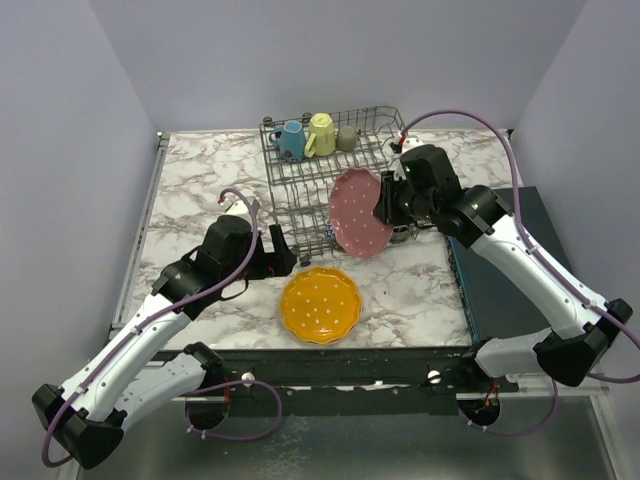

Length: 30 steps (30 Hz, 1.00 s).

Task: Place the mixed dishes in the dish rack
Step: Insert the plate into the dish rack.

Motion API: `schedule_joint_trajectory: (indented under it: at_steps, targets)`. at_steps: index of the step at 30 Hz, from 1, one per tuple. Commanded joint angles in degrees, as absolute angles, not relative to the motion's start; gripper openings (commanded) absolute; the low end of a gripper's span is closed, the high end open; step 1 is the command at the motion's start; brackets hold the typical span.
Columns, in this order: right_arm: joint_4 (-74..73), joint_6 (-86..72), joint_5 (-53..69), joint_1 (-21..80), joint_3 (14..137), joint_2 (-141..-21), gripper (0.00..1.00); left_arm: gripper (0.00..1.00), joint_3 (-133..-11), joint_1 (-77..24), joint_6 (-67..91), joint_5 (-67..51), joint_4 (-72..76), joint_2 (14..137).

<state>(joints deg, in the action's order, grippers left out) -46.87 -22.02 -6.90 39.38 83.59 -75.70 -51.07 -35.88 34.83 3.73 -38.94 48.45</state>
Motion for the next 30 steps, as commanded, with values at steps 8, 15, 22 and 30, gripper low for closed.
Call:
schedule_joint_trajectory:
  at_steps: [8,15,22,30]
  targets:
    - [-43.4,-11.5,-18.7,38.3,97.1,-83.1,0.0,0.99,-46.5,-36.0,31.9,4.6,-35.8,46.1]
    - [-39.7,-6.1,-22.6,36.7,100.5,-86.6,0.0,0.99,-45.4,-36.0,32.0,6.0,-35.0,44.4]
    - [-31.5,-1.9,-25.4,34.1,98.9,-88.4,0.0,0.99,-45.3,-36.0,32.1,6.3,-34.8,43.9]
    - [-22.2,1.6,-24.6,30.0,97.2,-91.3,0.0,0.99,-45.2,-36.0,32.1,7.0,-34.7,43.0]
